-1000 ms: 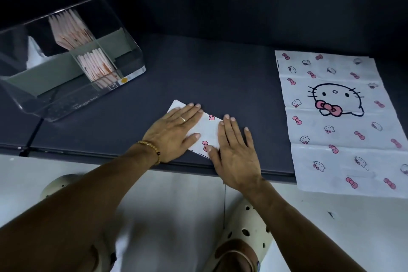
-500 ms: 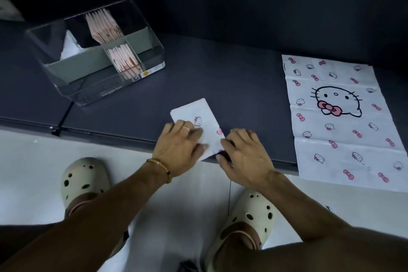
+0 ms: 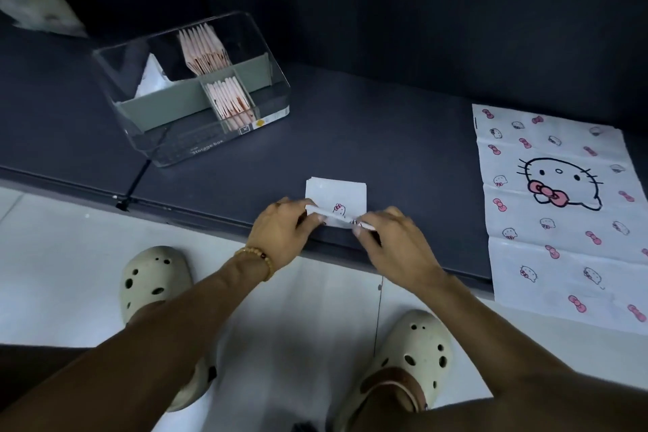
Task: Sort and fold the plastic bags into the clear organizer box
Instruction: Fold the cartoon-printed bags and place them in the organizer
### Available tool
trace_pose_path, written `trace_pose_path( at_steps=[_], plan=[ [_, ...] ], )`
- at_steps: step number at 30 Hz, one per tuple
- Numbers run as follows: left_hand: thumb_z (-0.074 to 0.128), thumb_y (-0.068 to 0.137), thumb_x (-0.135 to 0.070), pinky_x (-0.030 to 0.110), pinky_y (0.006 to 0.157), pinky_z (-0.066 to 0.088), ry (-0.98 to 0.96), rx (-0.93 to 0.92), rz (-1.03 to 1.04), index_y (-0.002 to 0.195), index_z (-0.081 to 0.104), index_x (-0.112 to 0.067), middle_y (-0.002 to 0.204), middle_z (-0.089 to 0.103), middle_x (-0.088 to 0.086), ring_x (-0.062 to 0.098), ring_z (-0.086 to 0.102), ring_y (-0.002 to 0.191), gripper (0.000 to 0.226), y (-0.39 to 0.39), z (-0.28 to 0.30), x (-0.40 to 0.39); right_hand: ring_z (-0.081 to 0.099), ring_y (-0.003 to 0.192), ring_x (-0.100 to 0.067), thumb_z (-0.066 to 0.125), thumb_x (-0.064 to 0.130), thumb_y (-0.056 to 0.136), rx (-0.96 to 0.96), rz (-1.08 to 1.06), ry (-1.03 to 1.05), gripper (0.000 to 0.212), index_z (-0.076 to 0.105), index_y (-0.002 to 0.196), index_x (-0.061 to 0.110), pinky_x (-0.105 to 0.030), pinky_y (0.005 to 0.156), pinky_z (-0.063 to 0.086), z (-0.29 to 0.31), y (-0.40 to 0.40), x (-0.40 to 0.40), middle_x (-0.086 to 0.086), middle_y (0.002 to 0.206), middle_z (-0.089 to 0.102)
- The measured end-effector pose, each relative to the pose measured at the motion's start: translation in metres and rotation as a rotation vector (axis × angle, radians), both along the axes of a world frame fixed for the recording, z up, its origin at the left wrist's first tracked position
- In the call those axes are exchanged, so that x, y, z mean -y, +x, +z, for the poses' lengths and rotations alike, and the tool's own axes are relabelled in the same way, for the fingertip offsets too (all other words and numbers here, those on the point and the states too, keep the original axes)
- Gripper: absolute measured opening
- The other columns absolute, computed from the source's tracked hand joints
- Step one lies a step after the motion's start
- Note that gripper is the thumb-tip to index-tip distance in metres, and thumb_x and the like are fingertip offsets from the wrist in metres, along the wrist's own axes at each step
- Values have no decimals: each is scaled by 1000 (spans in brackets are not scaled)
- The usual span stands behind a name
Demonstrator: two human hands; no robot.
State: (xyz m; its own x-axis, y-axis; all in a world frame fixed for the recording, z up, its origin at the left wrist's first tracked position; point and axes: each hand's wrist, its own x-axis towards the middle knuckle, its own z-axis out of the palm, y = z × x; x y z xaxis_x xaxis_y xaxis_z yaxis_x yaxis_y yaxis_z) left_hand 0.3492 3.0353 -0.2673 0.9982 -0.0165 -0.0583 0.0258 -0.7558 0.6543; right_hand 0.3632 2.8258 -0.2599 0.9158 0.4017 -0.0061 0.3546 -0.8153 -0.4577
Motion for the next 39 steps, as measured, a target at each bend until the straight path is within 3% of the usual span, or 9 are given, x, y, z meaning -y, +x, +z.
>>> trace_pose_path(
  at_steps=[4, 9, 13, 17, 20, 23, 31, 36, 39],
  plan=[
    [60, 90, -36, 28, 56, 36, -58, -46, 273, 62, 39, -21, 50, 47, -6, 17, 46, 52, 38, 16, -4, 9, 61, 69, -8, 62, 37, 89, -336, -349, 221, 23, 59, 78, 17, -24, 61, 48, 3, 29, -17, 9, 70, 64],
    [60, 87, -36, 34, 66, 45, 240, -67, 343, 96, 49, -20, 88, 65, 4, 27, 60, 84, 21, 28, -7, 19, 64, 76, -21, 63, 41, 87, -384, -445, 117, 30, 60, 76, 14, -33, 71, 53, -5, 48, -25, -1, 73, 66],
    [59, 88, -22, 43, 100, 39, 528, 245, -125, 126, 56, -15, 136, 51, 9, 32, 46, 126, 38, 26, -17, 19, 61, 75, -26, 61, 44, 88, -308, -432, 22, 33, 54, 72, 16, -34, 68, 52, -9, 50, -30, -2, 69, 62],
    [22, 103, -36, 30, 118, 6, 518, 100, -361, 149, 22, -16, 157, 19, 2, 17, 12, 146, 51, 28, -30, 13, 63, 89, -28, 62, 44, 87, -88, -365, -89, 29, 55, 102, 20, -35, 70, 50, -10, 43, -30, -4, 92, 67],
    [22, 102, -37, 25, 116, 2, 505, 119, -347, 150, 20, -17, 157, 18, 1, 14, 12, 146, 52, 28, -31, 9, 52, 116, -29, 52, 41, 93, 194, -130, -286, 53, 44, 137, 14, -44, 86, 47, -18, 35, -19, -9, 131, 54],
    [29, 102, -33, 25, 116, 5, 478, 159, -337, 147, 28, -15, 154, 26, 2, 15, 20, 144, 49, 24, -26, 10, 23, 145, -25, 25, 39, 102, 108, -58, -328, 52, 34, 148, 16, -45, 113, 24, -34, 29, -8, -4, 156, 29],
    [50, 93, -22, 39, 111, 34, 595, 301, -400, 132, 52, -2, 134, 55, 14, 25, 49, 128, 44, 40, -18, 43, 11, 148, -20, 11, 40, 100, 83, -59, -319, 56, 29, 150, 22, -45, 120, 11, -42, 31, -4, 1, 159, 21],
    [56, 91, -18, 41, 106, 41, 453, 321, -374, 129, 55, 0, 132, 56, 14, 25, 51, 125, 42, 43, -26, 47, 13, 148, -20, 10, 40, 99, 82, -75, -300, 57, 32, 149, 22, -45, 120, 11, -41, 32, -4, 1, 159, 23],
    [60, 90, -19, 39, 110, 31, 417, 309, -447, 133, 52, -6, 138, 51, 9, 22, 47, 130, 45, 47, -26, 26, 17, 147, -22, 14, 38, 99, 91, -78, -304, 56, 35, 148, 22, -45, 118, 13, -41, 32, -5, 0, 157, 26]
  ],
)
